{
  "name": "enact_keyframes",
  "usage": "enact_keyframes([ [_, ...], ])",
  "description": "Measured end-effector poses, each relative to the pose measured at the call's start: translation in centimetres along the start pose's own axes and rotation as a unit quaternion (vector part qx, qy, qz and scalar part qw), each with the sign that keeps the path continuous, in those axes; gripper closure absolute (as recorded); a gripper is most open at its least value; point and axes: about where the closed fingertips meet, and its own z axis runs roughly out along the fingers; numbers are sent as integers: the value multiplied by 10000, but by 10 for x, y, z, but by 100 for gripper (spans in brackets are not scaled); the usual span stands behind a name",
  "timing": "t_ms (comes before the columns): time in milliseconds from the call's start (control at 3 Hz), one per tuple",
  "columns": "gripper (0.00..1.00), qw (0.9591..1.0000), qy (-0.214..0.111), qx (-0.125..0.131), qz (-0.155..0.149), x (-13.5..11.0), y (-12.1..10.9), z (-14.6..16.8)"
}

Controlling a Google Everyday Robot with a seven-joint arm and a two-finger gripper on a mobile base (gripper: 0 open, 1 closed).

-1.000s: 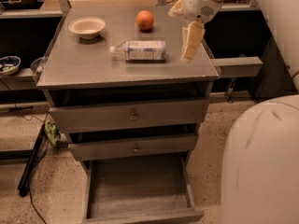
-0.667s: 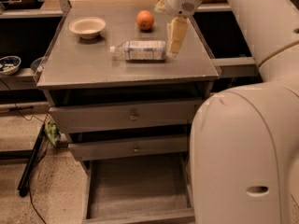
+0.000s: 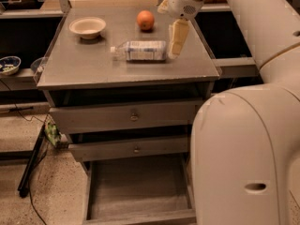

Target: Place blue plastic bottle into bottom drawer

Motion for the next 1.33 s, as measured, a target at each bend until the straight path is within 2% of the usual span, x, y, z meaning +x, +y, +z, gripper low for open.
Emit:
enact_keyframes([
  [333, 0, 9997, -151, -14, -181, -12, -20, 29],
  [667, 0, 9997, -112, -37, -210, -14, -22, 33],
  [1000, 0, 9987, 165, -210, -429, -25, -33, 64],
  [1333, 0, 9990, 85, -182, -391, -23, -36, 74],
])
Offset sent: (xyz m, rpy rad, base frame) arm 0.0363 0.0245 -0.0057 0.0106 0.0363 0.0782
